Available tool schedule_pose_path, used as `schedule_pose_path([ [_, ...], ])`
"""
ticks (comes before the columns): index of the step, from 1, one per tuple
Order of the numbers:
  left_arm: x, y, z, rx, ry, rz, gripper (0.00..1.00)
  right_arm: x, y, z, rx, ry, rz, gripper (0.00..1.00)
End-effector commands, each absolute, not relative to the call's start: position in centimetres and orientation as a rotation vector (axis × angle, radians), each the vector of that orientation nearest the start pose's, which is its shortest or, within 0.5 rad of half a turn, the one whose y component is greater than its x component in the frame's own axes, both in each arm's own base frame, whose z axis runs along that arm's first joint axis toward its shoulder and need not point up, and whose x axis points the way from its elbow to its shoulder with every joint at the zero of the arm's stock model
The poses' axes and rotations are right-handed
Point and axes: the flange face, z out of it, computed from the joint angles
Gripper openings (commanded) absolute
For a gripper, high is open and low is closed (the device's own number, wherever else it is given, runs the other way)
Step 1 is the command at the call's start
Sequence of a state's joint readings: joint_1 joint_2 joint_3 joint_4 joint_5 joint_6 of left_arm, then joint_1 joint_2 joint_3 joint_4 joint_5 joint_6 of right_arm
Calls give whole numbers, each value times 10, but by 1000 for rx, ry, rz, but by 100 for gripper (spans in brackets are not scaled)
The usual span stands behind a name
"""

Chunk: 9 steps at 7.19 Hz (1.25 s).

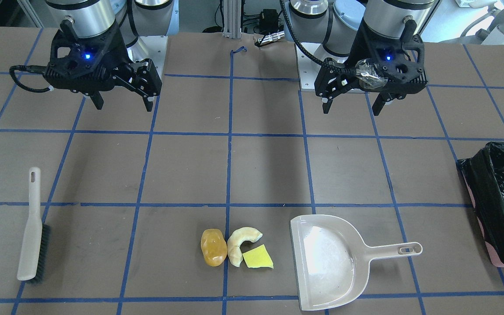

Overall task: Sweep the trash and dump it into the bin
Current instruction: 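Lower the left gripper to the dustpan handle while the right gripper moves toward the brush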

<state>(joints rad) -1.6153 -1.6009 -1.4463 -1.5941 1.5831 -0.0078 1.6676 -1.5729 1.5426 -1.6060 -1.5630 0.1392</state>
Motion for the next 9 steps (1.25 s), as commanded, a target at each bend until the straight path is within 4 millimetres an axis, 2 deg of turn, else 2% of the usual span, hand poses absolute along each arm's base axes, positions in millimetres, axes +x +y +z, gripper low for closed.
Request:
schedule_pose_path([
  [1, -151, -506, 531, 71, 3128, -132, 100, 181, -482, 506, 69, 3124, -101, 100],
  [3, -149, -508, 531, 97, 3128, -142, 100, 181, -484, 502, 72, 3125, -89, 100],
  [4, -140, -515, 528, 239, 3111, -152, 100, 174, -490, 496, 91, 3128, -73, 100],
  [5, -119, -525, 518, 540, 3064, -118, 100, 152, -498, 496, 117, 3123, -70, 100],
  [6, -82, -534, 501, 722, 3031, -70, 100, 121, -506, 496, 3, 3131, -72, 100],
  [7, -34, -543, 490, 839, 3009, -59, 100, 89, -512, 496, -98, 3137, -68, 100],
  [8, -10, -550, 483, 1131, 2901, -40, 100, 54, -517, 491, -39, 3141, -47, 100],
  [9, 10, -564, 474, 1414, 2739, -65, 100, 12, -516, 473, -43, 3151, 6, 100],
])
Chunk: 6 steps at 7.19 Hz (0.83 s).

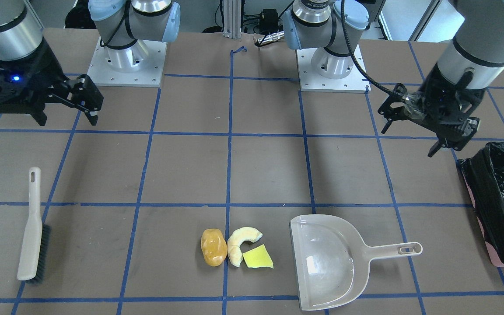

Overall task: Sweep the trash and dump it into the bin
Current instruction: 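Lower the left gripper to the dustpan handle while the right gripper moves toward the brush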

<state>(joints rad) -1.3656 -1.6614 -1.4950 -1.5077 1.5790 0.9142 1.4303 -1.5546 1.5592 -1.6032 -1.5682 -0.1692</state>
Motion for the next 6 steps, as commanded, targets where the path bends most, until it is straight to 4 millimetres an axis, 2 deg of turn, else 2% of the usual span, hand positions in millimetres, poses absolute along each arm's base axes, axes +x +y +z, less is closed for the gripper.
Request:
schedule_pose_path([
  [1, 23, -586, 459, 1573, 2592, -104, 100, -24, -518, 456, -183, 3159, -27, 100],
  [2, 30, -613, 437, 1708, 2473, -125, 100, -51, -516, 433, -274, 3167, -52, 100],
  [3, 34, -632, 405, 1934, 2328, -74, 100, -72, -511, 411, -265, 3170, -58, 100],
  [4, 37, -642, 384, 2038, 2270, -42, 100, -85, -516, 387, -289, 3165, -46, 100],
  [5, 37, -653, 365, 2106, 2239, -9, 95, -96, -529, 363, -279, 3163, -26, 100],
  [6, 41, -664, 339, 2125, 2240, 93, 93, -106, -538, 342, -262, 3155, 2, 100],
])
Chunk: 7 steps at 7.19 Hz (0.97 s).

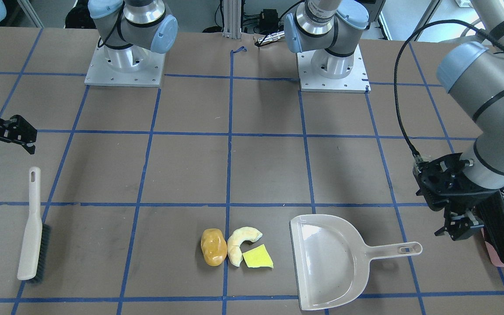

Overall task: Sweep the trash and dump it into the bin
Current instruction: 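Grasp the dustpan handle with the left gripper while the right gripper grasps the brush handle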

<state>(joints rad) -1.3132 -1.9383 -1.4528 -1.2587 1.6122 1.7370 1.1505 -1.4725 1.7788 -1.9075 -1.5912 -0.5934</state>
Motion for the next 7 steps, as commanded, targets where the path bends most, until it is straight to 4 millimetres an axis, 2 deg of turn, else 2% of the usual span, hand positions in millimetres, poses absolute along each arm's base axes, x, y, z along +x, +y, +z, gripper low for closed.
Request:
schedule_pose_path([
  [1, 40, -672, 333, 2144, 2223, 101, 91, -107, -542, 330, -259, 3144, 23, 100],
  [3, 34, -688, 316, 2168, 2212, 108, 90, -113, -554, 305, -332, 3132, 30, 100],
  [4, 30, -693, 316, 2175, 2202, 100, 85, -117, -563, 284, -427, 3117, 42, 100],
  [6, 32, -702, 294, 2178, 2208, 98, 85, -118, -568, 262, -457, 3095, 82, 100],
  [7, 29, -701, 286, 2170, 2229, 111, 88, -119, -569, 252, -459, 3085, 107, 100],
])
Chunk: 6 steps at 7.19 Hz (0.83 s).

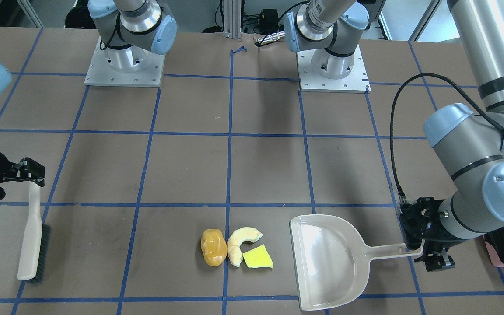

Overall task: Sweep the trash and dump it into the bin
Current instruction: 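Grasp the dustpan handle with the left gripper while the right gripper grasps the brush handle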

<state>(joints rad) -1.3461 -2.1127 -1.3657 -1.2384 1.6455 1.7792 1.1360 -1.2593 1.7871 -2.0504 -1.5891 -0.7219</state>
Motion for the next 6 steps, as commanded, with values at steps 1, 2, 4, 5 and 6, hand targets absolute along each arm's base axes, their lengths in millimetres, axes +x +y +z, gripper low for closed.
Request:
schedule_pose_path([
  [1, 30, -702, 279, 2169, 2241, 119, 90, -119, -570, 243, -457, 3074, 125, 100],
  [2, 30, -703, 274, 2173, 2245, 122, 91, -120, -571, 235, -458, 3062, 142, 100],
  [4, 31, -709, 266, 2160, 2240, 111, 100, -120, -572, 222, -457, 3052, 172, 86],
  [5, 31, -709, 257, 2168, 2247, 123, 100, -121, -573, 221, -456, 3049, 173, 72],
  [6, 32, -710, 255, 2169, 2248, 124, 100, -121, -573, 222, -455, 3054, 175, 52],
])
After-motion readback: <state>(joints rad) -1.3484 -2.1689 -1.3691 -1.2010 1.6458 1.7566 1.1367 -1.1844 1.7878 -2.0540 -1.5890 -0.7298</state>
